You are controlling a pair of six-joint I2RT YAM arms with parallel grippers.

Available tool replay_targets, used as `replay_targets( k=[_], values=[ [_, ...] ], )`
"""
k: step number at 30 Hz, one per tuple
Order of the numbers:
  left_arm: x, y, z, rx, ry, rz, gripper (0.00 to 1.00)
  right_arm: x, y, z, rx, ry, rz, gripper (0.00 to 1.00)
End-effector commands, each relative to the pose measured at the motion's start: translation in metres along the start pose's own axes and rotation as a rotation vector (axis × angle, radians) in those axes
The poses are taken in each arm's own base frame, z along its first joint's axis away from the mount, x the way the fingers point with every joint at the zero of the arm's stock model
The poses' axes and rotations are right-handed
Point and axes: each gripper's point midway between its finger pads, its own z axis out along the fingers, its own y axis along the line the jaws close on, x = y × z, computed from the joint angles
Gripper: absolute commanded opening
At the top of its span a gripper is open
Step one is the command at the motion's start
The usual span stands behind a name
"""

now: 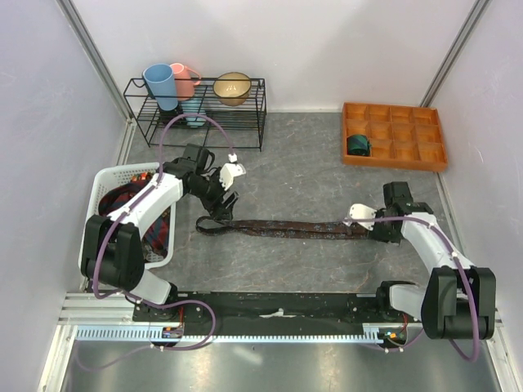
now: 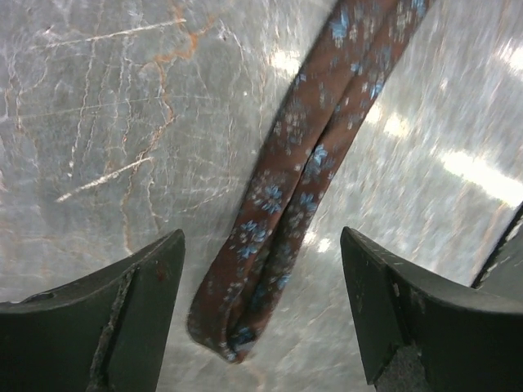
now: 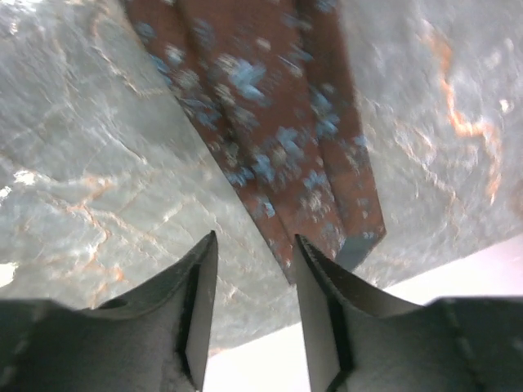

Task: Roll the ties
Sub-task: Flatten out the tie at the center of the board.

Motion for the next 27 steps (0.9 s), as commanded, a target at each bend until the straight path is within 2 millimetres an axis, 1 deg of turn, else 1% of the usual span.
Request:
replay_targets(
  k=[1,2,3,4,5,6,7,8,9,10,11,12,13,14,15,16,17,18,20,21,23,24,26,27],
  values=[
    [0.001,-0.001,0.000,0.011,0.058,0.255,0.84,-0.006,-0.039,-0.031,0.039,-0.027,0.152,0.51],
    [0.000,-0.005,0.003,0.023,0.064,0.289,0.84,-0.011,-0.040,-0.034,0.016,-0.055,0.230,0.52],
    [0.001,-0.006,0.006,0.031,0.071,0.332,0.84,-0.012,-0.034,-0.029,-0.069,-0.082,0.305,0.51],
    [0.002,-0.007,0.010,0.035,0.084,0.354,0.84,-0.017,-0.049,-0.037,-0.065,-0.113,0.355,0.51],
    [0.002,-0.011,0.015,0.045,0.094,0.392,0.84,-0.019,-0.050,-0.036,-0.098,-0.127,0.446,0.51],
    [0.003,-0.011,0.019,0.047,0.101,0.408,0.83,-0.019,-0.043,-0.027,-0.189,-0.141,0.518,0.51],
    [0.002,-0.008,0.024,0.041,0.107,0.422,0.83,-0.021,-0.051,-0.029,-0.202,-0.153,0.566,0.50],
    [-0.001,-0.010,0.029,0.046,0.104,0.439,0.83,-0.023,-0.050,-0.025,-0.234,-0.155,0.607,0.47],
    [-0.005,-0.011,0.032,0.043,0.104,0.448,0.82,-0.023,-0.043,-0.016,-0.298,-0.134,0.674,0.45],
    [-0.010,-0.008,0.037,0.032,0.098,0.461,0.81,-0.027,-0.045,-0.014,-0.315,-0.144,0.699,0.43],
    [-0.012,-0.012,0.045,0.043,0.103,0.473,0.81,-0.028,-0.043,-0.010,-0.328,-0.134,0.724,0.39],
    [-0.016,-0.012,0.048,0.040,0.100,0.474,0.80,-0.027,-0.042,-0.002,-0.344,-0.113,0.775,0.38],
    [-0.019,-0.010,0.052,0.025,0.102,0.487,0.79,-0.024,-0.041,0.002,-0.347,-0.089,0.794,0.36],
    [-0.021,-0.013,0.063,0.032,0.107,0.501,0.79,-0.022,-0.038,0.008,-0.361,-0.068,0.815,0.34],
    [-0.023,-0.013,0.066,0.028,0.108,0.510,0.77,-0.017,-0.042,0.013,-0.343,-0.059,0.842,0.34],
    [-0.023,-0.011,0.070,0.018,0.118,0.516,0.77,-0.012,-0.039,0.017,-0.339,-0.033,0.873,0.34],
    [-0.023,-0.010,0.079,0.017,0.121,0.527,0.76,-0.008,-0.039,0.022,-0.339,-0.016,0.889,0.34],
    [-0.022,-0.009,0.083,0.011,0.128,0.532,0.76,-0.003,-0.042,0.026,-0.322,-0.007,0.911,0.34],
    [-0.019,-0.004,0.089,-0.004,0.150,0.539,0.74,0.005,-0.039,0.034,-0.326,0.037,0.943,0.34],
    [-0.015,-0.001,0.094,-0.002,0.165,0.539,0.72,0.007,-0.039,0.038,-0.318,0.047,0.953,0.34],
    [-0.012,0.004,0.096,-0.013,0.189,0.554,0.67,0.013,-0.034,0.044,-0.326,0.087,0.972,0.34],
    [-0.009,0.004,0.098,-0.010,0.194,0.557,0.60,0.015,-0.034,0.047,-0.319,0.094,0.977,0.34],
    [-0.008,0.004,0.097,-0.012,0.201,0.570,0.52,0.018,-0.031,0.050,-0.323,0.110,0.992,0.34],
    [-0.010,0.003,0.094,-0.016,0.194,0.577,0.46,0.018,-0.031,0.051,-0.321,0.114,0.994,0.34]
  ],
)
